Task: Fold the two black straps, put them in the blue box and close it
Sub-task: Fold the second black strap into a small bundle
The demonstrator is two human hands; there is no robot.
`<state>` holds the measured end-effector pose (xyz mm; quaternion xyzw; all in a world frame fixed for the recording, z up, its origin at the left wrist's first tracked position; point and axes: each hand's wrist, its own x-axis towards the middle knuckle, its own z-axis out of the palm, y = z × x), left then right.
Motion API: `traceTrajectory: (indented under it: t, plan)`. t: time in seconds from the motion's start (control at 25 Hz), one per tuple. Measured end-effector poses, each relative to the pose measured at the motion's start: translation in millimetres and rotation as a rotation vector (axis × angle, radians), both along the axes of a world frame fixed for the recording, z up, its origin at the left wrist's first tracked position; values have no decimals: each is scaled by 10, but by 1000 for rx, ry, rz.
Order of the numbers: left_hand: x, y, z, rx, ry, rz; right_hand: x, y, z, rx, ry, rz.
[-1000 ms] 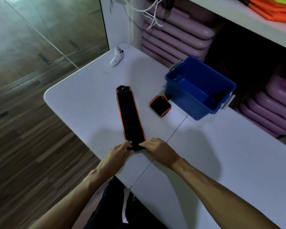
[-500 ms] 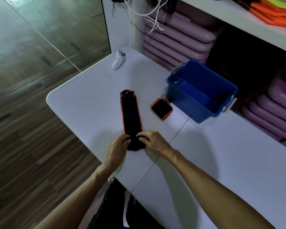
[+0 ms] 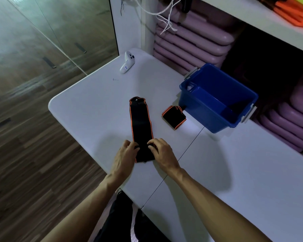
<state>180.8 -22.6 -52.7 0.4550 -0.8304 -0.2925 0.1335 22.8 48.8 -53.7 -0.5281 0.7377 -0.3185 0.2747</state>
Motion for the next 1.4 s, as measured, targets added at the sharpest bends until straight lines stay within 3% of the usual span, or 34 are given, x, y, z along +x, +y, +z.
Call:
traceTrajectory:
  t: [0.32, 0.6, 0.72, 0.88, 1.16, 1.28, 1.4]
  plan:
    - [152, -132, -87, -205, -27, -271, 93, 39, -17, -24, -8, -74]
    - [114, -217, -3, -314, -64, -329, 154, 59, 7, -41, 46, -111]
    - [128, -258, 30, -345, -46, -396, 101, 117, -37, -66, 243, 3]
    - [268, -187, -24, -356, -180, -536, -47, 295, -91, -33, 501, 239]
    - [197, -125, 11, -495, -128, -474, -115, 239, -167, -160, 666, 294]
    - [151, -106, 57, -318, -68, -407, -173, 202, -134, -189, 604, 301]
    - [91, -153, 97, -89, 15, -276, -217, 38, 29, -113, 361, 269]
